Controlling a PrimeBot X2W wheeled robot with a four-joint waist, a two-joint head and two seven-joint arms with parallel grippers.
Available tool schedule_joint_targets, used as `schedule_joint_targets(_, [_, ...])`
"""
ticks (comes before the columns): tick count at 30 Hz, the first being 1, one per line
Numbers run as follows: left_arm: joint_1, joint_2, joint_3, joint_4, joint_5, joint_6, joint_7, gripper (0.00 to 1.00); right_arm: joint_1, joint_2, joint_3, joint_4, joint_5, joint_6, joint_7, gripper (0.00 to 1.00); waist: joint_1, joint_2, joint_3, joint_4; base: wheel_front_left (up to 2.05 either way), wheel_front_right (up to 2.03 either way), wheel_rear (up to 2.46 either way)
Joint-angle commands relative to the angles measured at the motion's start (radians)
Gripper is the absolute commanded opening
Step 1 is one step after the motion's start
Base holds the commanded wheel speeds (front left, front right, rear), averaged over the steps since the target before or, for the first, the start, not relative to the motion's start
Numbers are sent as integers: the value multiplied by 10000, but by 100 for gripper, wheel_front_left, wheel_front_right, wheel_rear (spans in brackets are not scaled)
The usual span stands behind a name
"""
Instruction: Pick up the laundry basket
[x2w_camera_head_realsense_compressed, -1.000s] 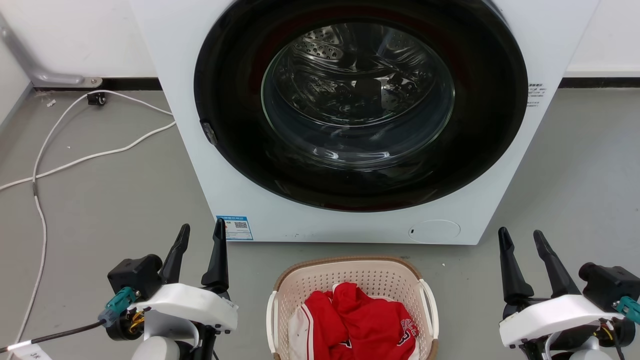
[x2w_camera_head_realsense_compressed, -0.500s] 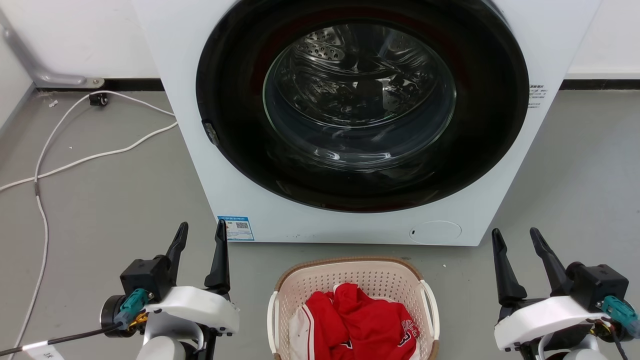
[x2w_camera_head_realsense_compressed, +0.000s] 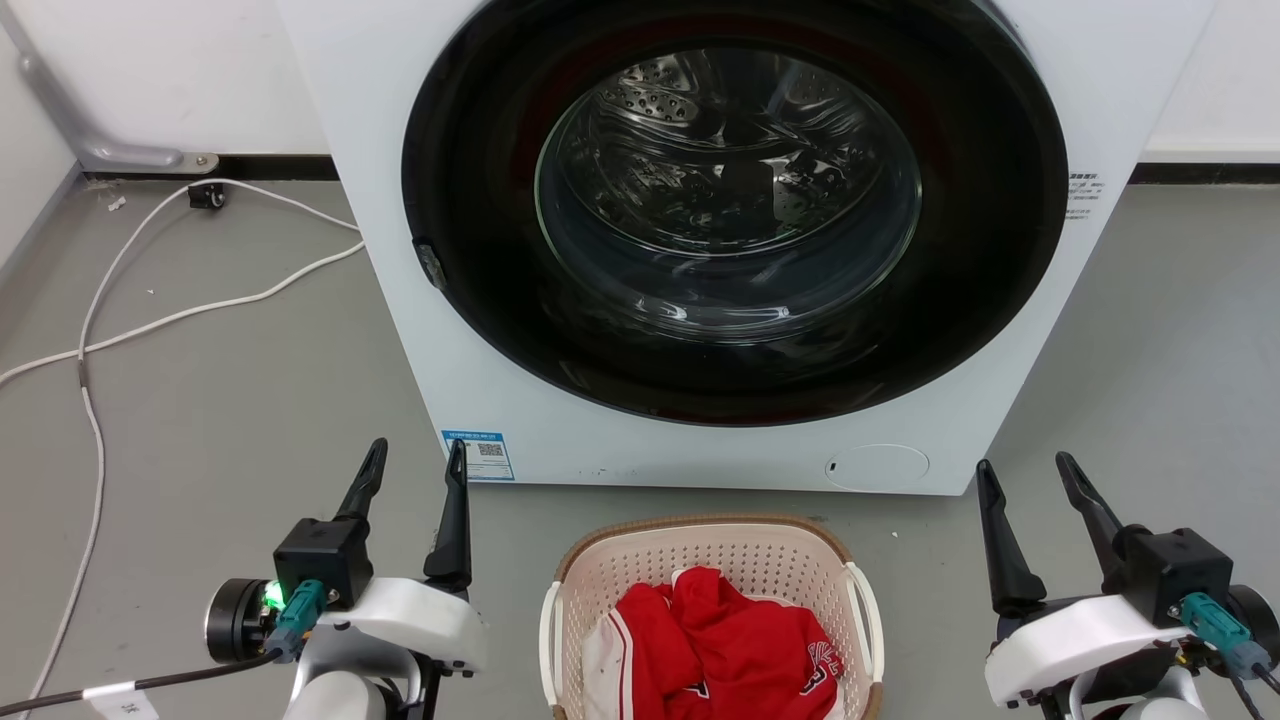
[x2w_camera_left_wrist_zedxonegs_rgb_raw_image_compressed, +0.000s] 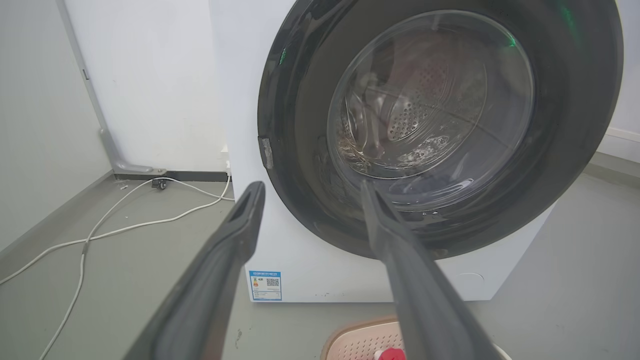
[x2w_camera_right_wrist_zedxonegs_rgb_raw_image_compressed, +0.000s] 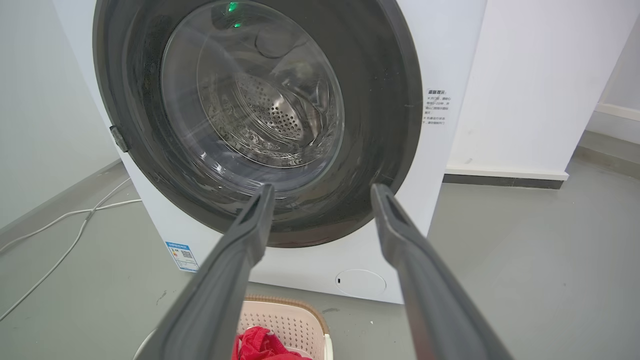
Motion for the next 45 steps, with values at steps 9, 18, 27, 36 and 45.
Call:
schedule_joint_targets(9, [-137,-59,-54,95,738,-7,-228,100,157,2,-1,-35,-597,-3,-187,100,0,0,-6,27,0,0,0])
schedule_joint_targets(18, [-144,-148,31,270,1243,-59,-391,100,235,5,-35,21,-977,-3,-338,100,0,0,-4,42,0,0,0])
schedule_joint_targets(27, [-138,-267,213,397,1223,-161,-422,100,203,5,-45,60,-987,-3,-320,100,0,0,2,17,0,0,0])
schedule_joint_targets(36, [-147,-331,368,579,1179,-281,-422,100,151,5,-75,117,-929,-3,-291,100,0,0,-28,-3,0,0,0])
schedule_joint_targets(45, [-178,-401,479,728,1109,-348,-422,100,172,5,-65,129,-876,-3,-271,100,0,0,-14,14,0,0,0])
